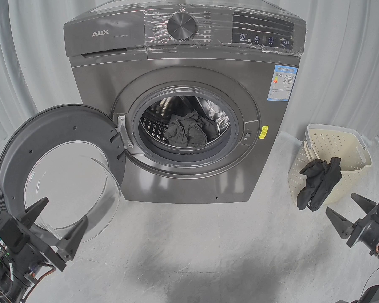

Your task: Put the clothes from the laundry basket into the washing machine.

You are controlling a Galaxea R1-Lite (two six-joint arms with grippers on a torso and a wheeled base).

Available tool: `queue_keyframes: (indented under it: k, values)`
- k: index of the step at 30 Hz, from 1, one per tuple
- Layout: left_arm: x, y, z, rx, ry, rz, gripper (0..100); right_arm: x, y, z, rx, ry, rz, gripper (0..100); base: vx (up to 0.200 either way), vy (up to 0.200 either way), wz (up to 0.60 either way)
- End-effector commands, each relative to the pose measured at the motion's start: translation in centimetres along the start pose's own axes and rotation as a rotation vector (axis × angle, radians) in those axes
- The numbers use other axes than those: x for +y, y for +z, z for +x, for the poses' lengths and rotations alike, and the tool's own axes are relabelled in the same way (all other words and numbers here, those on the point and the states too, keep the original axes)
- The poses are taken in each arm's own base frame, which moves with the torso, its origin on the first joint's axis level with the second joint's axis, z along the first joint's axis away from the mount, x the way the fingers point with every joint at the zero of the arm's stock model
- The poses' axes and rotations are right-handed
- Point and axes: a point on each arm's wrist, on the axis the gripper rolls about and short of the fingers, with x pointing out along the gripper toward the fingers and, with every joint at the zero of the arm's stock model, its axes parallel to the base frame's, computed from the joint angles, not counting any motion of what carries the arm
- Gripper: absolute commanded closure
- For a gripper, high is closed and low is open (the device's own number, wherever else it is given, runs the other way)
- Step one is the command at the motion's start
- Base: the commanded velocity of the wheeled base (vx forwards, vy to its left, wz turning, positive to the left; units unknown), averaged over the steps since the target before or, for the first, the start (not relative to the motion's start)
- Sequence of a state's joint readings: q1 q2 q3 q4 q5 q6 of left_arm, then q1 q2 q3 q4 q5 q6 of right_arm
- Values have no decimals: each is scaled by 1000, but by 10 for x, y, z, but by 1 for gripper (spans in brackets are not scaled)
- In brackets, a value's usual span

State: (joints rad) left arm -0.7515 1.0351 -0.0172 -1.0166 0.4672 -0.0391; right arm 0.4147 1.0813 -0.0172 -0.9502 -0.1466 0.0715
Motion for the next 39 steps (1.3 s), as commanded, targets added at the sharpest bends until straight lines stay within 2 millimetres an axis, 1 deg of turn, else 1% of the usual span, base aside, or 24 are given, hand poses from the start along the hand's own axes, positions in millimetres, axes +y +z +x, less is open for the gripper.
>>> queue_keyframes:
  k: [1, 2, 3, 4, 6, 10, 13, 15, 18, 19, 20, 22, 23, 24, 26, 31, 33, 34, 35, 36, 37, 38, 39]
  values:
    - [32, -2, -40, -68, 195, -43, 0, -17, -7, -74, -192, -158, -4, 0, 0, 0, 0]
    - [34, -3, -43, -65, 214, -41, 0, -18, -10, -81, -206, -173, -4, 0, 0, 0, 0]
    - [35, -4, -44, -65, 215, -41, 0, -18, -10, -83, -211, -176, -4, 0, 0, 0, 0]
    - [38, -6, -51, -70, 245, -31, 0, -18, -15, -92, -221, -205, -5, 0, 0, 0, 0]
    - [40, -8, -55, -65, 263, -19, 0, -18, -16, -101, -236, -235, -4, 0, 0, 0, 0]
    - [43, -12, -63, -68, 292, -28, 0, -17, -18, -111, -248, -291, -4, 0, 0, 0, 0]
    - [45, -20, -71, -41, 325, -38, 0, -16, -28, -115, -245, -314, -23, 0, 0, 0, 0]
    - [46, -27, -80, -30, 332, -53, 0, -15, -39, -119, -244, -285, -32, 0, 0, 0, 0]
    - [46, -35, -89, -24, 317, -60, 0, -15, -50, -123, -229, -272, -32, 0, 0, 0, 0]
    - [46, -35, -89, -24, 317, -60, 0, -15, -50, -123, -229, -272, -32, 0, 0, 0, 0]
    - [45, -40, -99, -58, 289, -55, 0, -14, -56, -124, -212, -274, -33, 0, 0, 0, 0]
    - [42, -45, -106, -91, 235, -47, 0, -14, -63, -124, -195, -298, -34, 0, 0, 0, 0]
    - [42, -45, -107, -93, 230, -46, 0, -13, -63, -124, -195, -300, -34, 0, 0, 0, 0]
    - [38, -51, -112, -112, 162, -22, 0, -12, -69, -126, -191, -303, -34, 0, 0, 0, 0]
    - [37, -54, -112, -76, 143, -18, 0, -12, -70, -126, -178, -308, -34, 0, 0, 0, 0]
    - [39, -60, -112, -23, 211, -16, 0, -12, -70, -126, -176, -312, -30, 0, 0, 0, 0]
    - [40, -63, -112, 2, 306, -23, 0, -13, -72, -126, -163, -334, -10, 0, 0, 0, 0]
    - [40, -63, -112, 2, 306, -23, 0, -13, -72, -126, -161, -336, -8, 0, 0, 0, 0]
    - [40, -63, -113, -2, 363, -14, 0, -13, -73, -126, -149, -343, 3, 0, 0, 0, 0]
    - [40, -63, -113, -2, 367, -13, 0, -13, -73, -126, -148, -343, 3, 0, 0, 0, 0]
    - [37, -64, -116, -36, 407, 6, 0, -13, -73, -126, -148, -343, 2, 0, 0, 0, 0]
    - [35, -65, -119, -82, 399, 39, 0, -13, -74, -126, -143, -330, -5, 0, 0, 0, 0]
    - [35, -65, -119, -78, 378, 44, 0, -13, -74, -125, -136, -317, -18, 0, 0, 0, 0]
